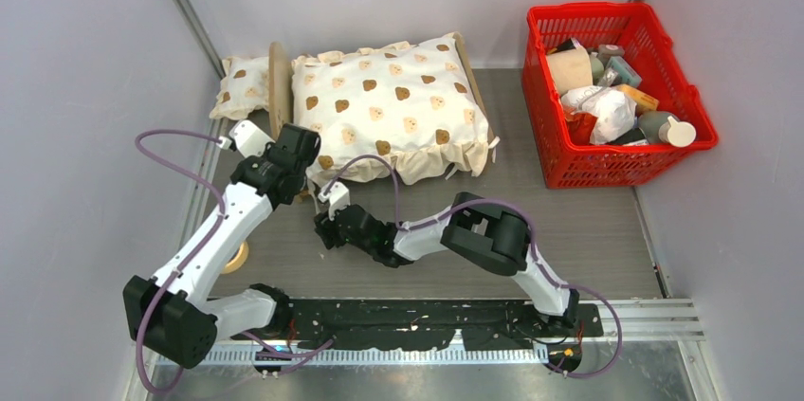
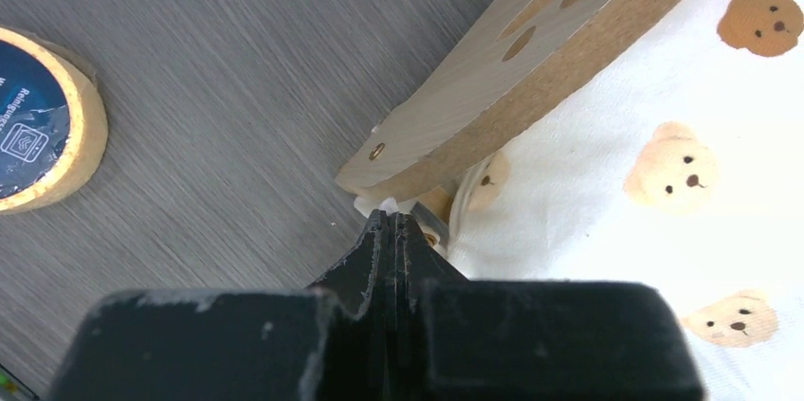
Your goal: Set up the pet bed
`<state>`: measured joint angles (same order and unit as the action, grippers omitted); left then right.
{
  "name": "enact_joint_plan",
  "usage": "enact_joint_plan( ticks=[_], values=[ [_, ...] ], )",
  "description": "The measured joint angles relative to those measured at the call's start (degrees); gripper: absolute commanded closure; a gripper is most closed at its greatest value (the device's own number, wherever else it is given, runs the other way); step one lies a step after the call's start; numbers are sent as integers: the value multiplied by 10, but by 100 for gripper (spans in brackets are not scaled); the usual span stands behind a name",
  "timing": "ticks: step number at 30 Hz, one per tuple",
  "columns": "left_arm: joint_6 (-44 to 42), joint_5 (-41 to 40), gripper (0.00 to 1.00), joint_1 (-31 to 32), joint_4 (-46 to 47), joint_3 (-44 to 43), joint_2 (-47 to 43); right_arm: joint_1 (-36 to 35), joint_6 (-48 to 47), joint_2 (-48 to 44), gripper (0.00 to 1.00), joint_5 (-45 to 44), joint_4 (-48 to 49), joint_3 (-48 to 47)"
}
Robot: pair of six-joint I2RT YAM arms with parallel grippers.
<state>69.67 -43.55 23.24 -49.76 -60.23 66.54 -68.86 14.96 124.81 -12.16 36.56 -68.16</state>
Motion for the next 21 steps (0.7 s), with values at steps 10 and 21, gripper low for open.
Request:
enact_joint_plan(
  ticks=[10,21],
  values=[
    [-17,-9,100,-2,14,2,-5,-25,-13,28,95,-111,-85,-65],
    [-120,-33,100,-51,99,19,-101,-29,-13,15,95,-55,43,15]
  ],
)
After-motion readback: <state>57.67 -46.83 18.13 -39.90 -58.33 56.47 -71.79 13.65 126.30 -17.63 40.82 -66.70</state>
